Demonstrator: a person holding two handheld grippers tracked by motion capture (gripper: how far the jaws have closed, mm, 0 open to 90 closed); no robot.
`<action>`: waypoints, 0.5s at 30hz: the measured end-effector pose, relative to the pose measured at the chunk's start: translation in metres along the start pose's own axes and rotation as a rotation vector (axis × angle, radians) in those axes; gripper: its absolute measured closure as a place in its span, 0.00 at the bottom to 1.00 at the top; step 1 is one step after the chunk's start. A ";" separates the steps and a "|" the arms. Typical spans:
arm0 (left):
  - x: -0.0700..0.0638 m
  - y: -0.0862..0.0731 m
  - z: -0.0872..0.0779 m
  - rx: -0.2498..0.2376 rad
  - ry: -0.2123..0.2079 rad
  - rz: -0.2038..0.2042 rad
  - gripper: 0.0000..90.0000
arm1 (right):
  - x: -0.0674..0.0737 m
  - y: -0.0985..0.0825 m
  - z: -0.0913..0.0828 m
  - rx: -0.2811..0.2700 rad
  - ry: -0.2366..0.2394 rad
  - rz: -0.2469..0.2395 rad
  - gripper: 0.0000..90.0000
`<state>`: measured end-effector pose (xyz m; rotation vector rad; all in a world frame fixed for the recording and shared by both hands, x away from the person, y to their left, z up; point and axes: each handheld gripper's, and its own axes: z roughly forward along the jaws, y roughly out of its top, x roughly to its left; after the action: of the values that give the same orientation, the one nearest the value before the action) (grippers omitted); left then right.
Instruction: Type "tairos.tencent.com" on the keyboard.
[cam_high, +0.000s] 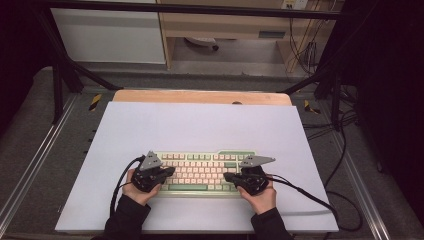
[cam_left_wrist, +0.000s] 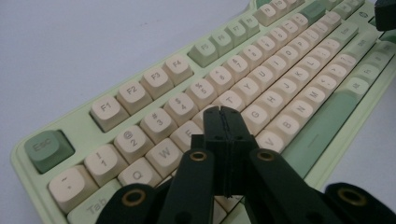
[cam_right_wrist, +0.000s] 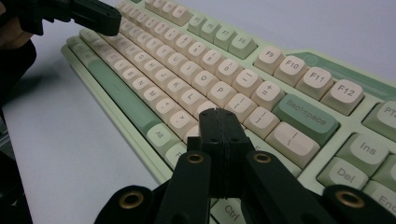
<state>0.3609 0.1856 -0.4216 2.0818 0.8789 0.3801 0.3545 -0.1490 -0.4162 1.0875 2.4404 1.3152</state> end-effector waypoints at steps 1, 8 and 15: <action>0.001 -0.001 -0.001 -0.001 0.003 -0.005 1.00 | 0.000 0.000 0.000 -0.001 0.000 0.000 1.00; 0.006 -0.008 -0.011 -0.005 0.007 -0.019 1.00 | 0.001 0.001 0.001 0.000 0.006 0.011 1.00; 0.009 -0.014 -0.019 -0.011 0.011 -0.027 1.00 | 0.004 0.006 0.008 0.001 0.010 0.016 1.00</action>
<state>0.3506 0.2086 -0.4211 2.0581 0.9082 0.3814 0.3582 -0.1388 -0.4160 1.1056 2.4447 1.3268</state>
